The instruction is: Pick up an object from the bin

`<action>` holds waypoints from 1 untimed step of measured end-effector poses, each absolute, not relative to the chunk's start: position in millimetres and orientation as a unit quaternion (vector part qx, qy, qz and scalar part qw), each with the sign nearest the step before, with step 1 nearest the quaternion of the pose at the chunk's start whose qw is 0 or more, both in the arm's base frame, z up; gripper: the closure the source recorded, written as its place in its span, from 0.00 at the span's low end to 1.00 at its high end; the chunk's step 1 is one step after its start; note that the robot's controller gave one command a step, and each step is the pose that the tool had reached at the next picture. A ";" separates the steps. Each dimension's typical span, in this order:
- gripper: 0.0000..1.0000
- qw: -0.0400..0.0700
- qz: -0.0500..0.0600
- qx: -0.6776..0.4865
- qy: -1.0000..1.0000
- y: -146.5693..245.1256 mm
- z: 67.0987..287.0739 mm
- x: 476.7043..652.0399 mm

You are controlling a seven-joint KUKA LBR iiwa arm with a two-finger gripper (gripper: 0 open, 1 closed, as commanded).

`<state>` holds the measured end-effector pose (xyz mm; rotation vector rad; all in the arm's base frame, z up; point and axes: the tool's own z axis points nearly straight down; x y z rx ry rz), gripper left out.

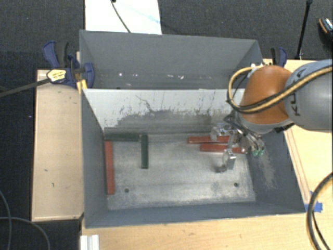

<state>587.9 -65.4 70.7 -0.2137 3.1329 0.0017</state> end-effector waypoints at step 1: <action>0.00 0.002 0.002 -0.077 0.997 6.6 71.4 592.3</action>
Offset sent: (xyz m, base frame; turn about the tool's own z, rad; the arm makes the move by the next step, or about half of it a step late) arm 0.0033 0.0664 -0.0004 -0.0113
